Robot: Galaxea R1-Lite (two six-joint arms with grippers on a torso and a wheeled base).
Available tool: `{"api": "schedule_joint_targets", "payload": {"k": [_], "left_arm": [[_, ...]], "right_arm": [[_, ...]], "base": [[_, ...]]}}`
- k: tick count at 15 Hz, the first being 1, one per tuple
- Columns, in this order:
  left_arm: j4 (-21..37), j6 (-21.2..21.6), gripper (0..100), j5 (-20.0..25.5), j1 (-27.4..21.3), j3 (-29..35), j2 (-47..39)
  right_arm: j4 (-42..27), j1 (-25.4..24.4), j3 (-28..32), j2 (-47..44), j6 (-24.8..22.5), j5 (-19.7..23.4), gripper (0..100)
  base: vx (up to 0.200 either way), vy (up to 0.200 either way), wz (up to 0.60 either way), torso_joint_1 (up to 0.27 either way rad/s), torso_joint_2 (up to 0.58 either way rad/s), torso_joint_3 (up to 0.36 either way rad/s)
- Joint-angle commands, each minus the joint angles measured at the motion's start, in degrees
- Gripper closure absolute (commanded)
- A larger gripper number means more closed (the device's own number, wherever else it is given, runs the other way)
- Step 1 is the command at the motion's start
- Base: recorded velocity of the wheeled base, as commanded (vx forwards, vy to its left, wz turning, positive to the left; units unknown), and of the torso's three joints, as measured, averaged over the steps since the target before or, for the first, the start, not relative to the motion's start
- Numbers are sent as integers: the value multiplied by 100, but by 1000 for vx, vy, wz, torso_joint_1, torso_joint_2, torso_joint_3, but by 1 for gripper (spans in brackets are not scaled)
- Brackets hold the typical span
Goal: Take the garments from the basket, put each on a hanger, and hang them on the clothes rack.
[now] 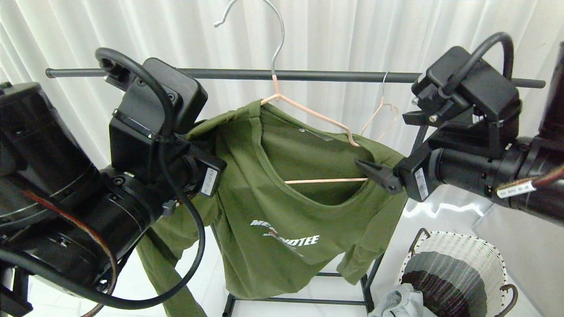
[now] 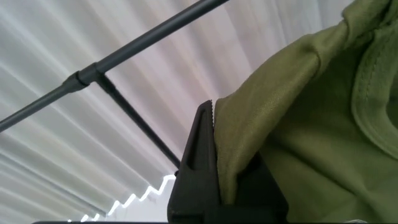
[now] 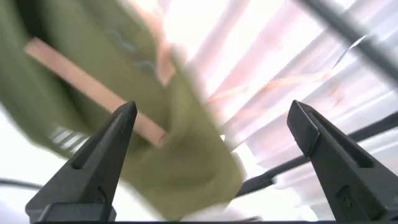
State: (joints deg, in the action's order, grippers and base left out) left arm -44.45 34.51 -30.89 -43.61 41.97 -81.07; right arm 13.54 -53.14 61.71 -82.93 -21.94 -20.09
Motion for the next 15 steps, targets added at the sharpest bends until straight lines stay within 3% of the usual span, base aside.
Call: {"api": "schedule_joint_targets", "payload": {"k": [1,8,15], "left_arm": [[-3,3,100,4,-148,-31,3],[-3,12,100,83,-421,-58,3],[-3,21,100,277,-421,-58,3]], "right_arm": [[-10,216,500,-434,-188,75,0],[-1,295,1054,-1041,-451,93,0],[8,146,1010,-1014,-662,374,0]], "base": [[0,0,0,0,0,0],[0,0,0,0,0,0],[0,0,0,0,0,0]]}}
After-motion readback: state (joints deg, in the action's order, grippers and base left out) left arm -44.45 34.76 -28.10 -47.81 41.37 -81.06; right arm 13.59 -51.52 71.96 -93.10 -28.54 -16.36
